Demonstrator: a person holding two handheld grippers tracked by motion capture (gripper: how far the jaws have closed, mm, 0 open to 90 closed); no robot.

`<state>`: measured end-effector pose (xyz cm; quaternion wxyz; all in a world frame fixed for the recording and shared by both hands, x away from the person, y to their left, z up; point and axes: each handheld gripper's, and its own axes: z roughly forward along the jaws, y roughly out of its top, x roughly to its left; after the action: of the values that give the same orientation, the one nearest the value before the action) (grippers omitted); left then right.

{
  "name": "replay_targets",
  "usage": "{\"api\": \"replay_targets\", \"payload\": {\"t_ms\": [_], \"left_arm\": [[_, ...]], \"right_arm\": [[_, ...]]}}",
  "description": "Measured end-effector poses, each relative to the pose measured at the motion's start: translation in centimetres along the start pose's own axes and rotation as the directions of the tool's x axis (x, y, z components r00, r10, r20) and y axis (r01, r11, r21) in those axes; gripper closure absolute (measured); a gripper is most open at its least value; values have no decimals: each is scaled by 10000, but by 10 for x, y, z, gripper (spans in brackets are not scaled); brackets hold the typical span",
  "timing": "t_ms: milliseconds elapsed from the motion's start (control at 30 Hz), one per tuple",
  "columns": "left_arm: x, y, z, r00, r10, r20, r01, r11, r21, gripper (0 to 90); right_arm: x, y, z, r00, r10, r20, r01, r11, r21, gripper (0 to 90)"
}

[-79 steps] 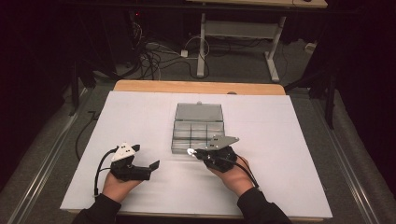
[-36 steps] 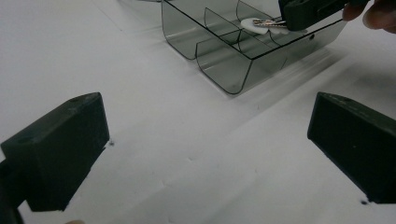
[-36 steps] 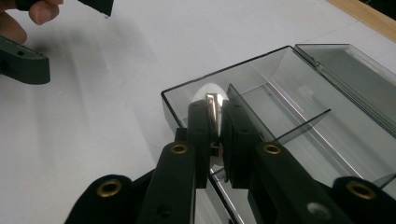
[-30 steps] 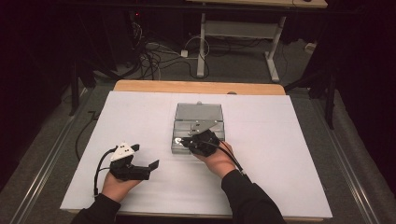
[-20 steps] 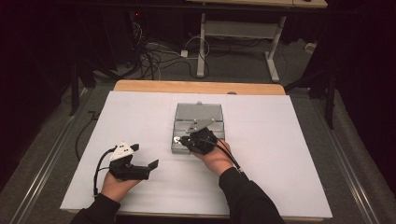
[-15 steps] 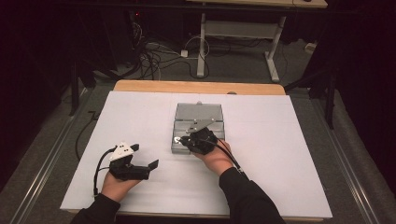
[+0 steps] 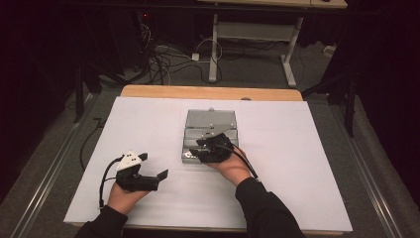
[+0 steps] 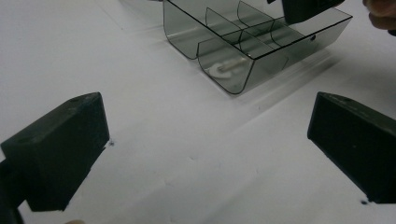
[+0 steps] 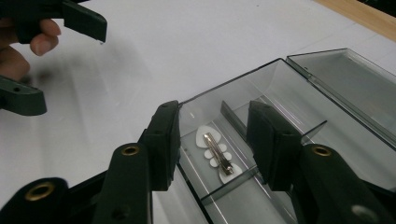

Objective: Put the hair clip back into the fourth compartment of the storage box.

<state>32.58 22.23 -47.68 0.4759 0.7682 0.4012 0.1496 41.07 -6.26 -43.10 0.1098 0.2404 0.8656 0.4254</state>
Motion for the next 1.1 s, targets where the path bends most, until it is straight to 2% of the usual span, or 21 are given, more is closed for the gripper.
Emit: {"api": "replay_targets", "payload": {"t_ms": [167, 433, 833, 1000, 1100], "left_arm": [[0, 0, 0, 9998, -159, 154, 159, 9999, -28, 0], [-1, 0, 2, 10000, -47, 72, 47, 10000, -15, 0], [-1, 0, 3, 10000, 8, 7, -8, 10000, 22, 0], [0, 0, 3, 10000, -5, 9, 5, 10000, -3, 0], [0, 0, 2, 10000, -17, 16, 17, 10000, -28, 0]], "right_arm": [[-1, -5, -12, 9999, 115, -14, -115, 9999, -38, 440], [-4, -24, -34, 9986, 530, 8, -530, 9984, -209, 266], [-7, -56, -59, 9940, 739, 809, -690, 9957, -614, 86], [-8, -67, -66, 9914, 810, 1029, -756, 9956, -552, 8], [-8, -74, -69, 9881, 888, 1258, -825, 9951, -548, 2]]}}
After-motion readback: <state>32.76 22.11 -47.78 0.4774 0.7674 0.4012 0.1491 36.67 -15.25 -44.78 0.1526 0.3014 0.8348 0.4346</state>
